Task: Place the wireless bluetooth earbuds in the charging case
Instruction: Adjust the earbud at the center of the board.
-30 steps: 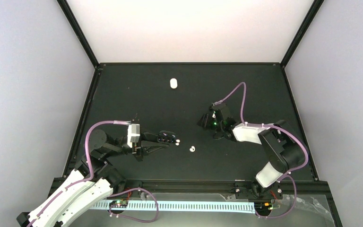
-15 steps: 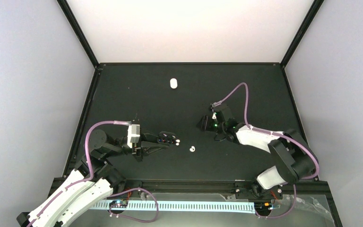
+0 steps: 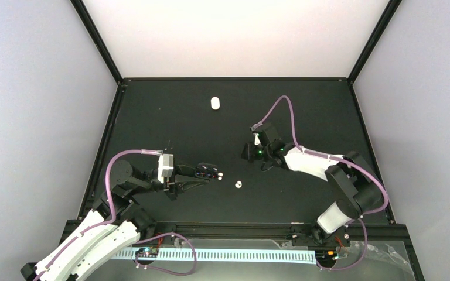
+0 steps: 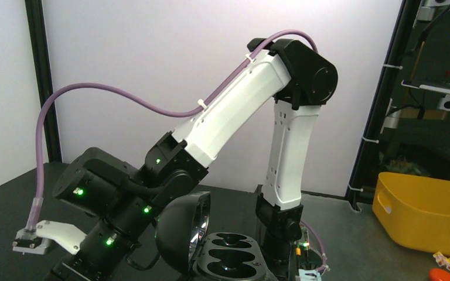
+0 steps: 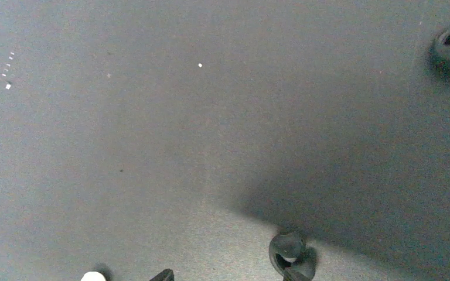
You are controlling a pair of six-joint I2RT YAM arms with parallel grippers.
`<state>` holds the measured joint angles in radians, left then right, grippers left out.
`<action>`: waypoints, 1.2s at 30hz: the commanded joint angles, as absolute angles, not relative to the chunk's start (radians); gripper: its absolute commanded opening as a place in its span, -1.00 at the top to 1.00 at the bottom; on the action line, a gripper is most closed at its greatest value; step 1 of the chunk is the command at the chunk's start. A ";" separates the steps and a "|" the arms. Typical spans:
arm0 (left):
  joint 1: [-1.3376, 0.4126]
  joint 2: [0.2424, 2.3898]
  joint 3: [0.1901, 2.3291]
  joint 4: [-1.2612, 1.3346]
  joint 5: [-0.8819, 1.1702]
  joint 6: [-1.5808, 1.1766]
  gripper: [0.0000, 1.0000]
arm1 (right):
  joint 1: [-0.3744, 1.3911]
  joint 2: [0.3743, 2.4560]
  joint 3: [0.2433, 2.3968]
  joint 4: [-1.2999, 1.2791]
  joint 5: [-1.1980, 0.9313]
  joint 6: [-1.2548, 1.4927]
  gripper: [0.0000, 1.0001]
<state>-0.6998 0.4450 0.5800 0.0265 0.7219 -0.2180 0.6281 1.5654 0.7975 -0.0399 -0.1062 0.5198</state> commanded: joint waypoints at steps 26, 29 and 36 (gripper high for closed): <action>-0.693 0.442 0.600 0.018 0.734 -0.207 0.97 | 0.639 1.663 0.839 -0.086 0.043 0.482 0.39; -0.693 0.442 0.600 0.019 0.735 -0.207 0.97 | 0.639 1.655 0.838 -0.089 0.057 0.482 0.46; -0.693 0.439 0.600 0.017 0.731 -0.206 0.97 | 0.640 1.635 0.828 -0.097 0.096 0.481 0.56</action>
